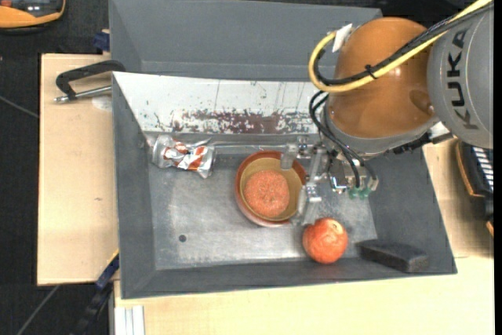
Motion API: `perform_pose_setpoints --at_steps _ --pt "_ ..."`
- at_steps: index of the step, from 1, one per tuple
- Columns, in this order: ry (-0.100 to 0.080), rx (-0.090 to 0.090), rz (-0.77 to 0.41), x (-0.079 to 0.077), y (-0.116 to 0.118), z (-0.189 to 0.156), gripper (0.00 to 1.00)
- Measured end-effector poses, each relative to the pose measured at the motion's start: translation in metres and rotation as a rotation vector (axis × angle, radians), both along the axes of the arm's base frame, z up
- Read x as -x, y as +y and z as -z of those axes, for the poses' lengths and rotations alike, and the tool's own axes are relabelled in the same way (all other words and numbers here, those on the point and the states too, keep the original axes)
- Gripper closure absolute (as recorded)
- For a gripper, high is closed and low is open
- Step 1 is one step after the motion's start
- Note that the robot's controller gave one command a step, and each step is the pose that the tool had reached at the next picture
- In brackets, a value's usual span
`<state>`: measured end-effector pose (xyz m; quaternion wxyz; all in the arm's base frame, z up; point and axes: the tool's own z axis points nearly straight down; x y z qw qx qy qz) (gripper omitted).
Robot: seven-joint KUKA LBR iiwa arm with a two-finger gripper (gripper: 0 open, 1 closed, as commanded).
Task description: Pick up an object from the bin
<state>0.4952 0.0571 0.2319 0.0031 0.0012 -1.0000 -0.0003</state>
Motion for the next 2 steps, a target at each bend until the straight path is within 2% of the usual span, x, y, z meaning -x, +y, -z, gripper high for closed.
perform_pose_setpoints --at_steps 1,2 --pt "0.001 -0.003 -0.015 -0.055 0.048 0.082 0.00" --pt "-0.002 -0.004 -0.200 -0.058 -0.024 0.155 0.00"
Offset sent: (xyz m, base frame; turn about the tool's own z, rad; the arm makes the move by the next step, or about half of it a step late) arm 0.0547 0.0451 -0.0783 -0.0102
